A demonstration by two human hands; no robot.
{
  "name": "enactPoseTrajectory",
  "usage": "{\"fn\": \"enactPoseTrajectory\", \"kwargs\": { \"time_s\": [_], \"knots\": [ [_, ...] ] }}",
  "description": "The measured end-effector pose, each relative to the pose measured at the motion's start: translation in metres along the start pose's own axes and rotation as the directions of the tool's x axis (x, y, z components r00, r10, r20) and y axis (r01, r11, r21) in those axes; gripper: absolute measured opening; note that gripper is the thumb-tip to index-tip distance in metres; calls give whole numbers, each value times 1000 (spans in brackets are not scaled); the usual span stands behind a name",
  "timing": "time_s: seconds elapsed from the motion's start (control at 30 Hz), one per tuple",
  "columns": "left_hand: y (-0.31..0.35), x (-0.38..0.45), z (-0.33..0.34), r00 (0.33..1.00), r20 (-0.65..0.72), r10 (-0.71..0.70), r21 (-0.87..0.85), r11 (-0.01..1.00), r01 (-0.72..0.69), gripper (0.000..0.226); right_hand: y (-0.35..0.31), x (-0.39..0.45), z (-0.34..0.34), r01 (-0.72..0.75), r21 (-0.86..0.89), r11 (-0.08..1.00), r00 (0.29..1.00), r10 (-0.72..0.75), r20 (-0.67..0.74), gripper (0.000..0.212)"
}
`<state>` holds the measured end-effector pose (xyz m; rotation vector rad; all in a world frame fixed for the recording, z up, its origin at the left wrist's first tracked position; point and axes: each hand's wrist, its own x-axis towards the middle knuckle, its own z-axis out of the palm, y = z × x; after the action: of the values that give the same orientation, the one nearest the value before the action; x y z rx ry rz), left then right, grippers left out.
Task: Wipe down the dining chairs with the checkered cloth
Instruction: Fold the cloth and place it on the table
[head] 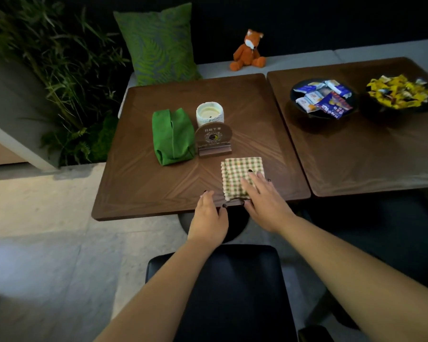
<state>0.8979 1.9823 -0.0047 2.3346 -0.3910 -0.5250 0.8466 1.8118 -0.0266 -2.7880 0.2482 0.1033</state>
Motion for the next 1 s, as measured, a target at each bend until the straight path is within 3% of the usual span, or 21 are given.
{"fn": "enactPoseTrajectory", "kwargs": {
  "time_s": [0.13, 0.27, 0.67, 0.8, 1.0],
  "knots": [
    [-6, -52, -22, 999, -8, 38, -33, 999, -39, 56, -47, -70, -6, -68, 305, 950, 991, 99, -87, 67],
    [-15, -112, -42, 999, 20, 44, -35, 998, -44, 58, -96, -144, -9, -102, 442, 891, 988, 143, -60, 69],
    [-79, -308, -84, 987, 80, 141, -40, 990, -138, 61, -233, -317, -3, -196, 409, 891, 977, 213, 2, 58],
    [-108, -357, -81, 987, 130, 90, -38, 996, -86, 60, -257, -370, 23, -227, 403, 887, 974, 211, 83, 56],
    [-147, -389, -42, 957, 289, -32, 24, 999, 26, 60, -243, -428, 69, -313, 228, 922, 942, 272, 195, 51]
  ]
}}
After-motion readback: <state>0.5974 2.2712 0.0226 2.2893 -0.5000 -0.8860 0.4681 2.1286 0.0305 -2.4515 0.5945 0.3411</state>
